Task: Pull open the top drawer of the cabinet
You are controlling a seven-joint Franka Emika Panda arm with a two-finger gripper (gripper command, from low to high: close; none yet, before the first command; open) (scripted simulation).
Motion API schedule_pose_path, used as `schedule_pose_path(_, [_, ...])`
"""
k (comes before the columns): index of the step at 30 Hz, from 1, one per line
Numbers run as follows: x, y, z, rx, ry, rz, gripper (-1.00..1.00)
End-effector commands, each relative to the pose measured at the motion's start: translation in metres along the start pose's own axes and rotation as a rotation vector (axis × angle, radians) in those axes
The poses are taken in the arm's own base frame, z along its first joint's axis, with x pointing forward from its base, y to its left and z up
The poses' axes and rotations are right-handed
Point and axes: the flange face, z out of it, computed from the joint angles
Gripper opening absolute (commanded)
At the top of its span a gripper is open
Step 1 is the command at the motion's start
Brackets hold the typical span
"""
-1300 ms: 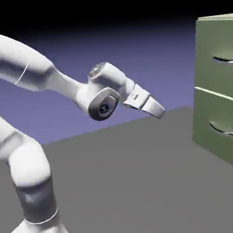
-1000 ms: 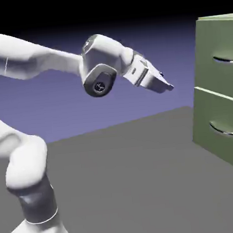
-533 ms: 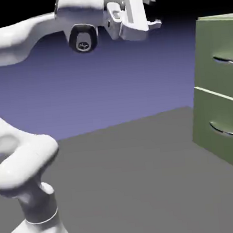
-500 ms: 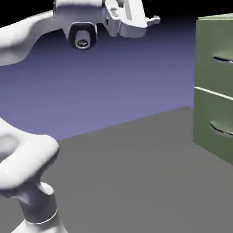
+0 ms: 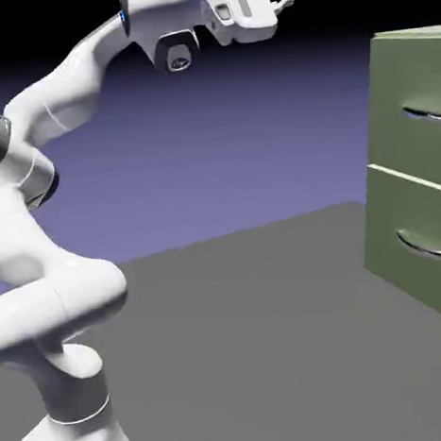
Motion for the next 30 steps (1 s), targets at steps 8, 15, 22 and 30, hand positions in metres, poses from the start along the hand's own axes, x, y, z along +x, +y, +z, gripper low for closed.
schedule_pose_path(8, [-0.019,0.098,0.090,-0.051,-0.073,0.159,0.00])
schedule_pose_path(15, [0.019,0.212,0.178,-0.150,-0.093,0.352,0.00])
schedule_pose_path(22, [0.079,0.304,0.233,-0.228,-0.071,0.537,0.00])
schedule_pose_path(30, [0.073,0.313,0.278,-0.228,-0.071,0.537,0.00])
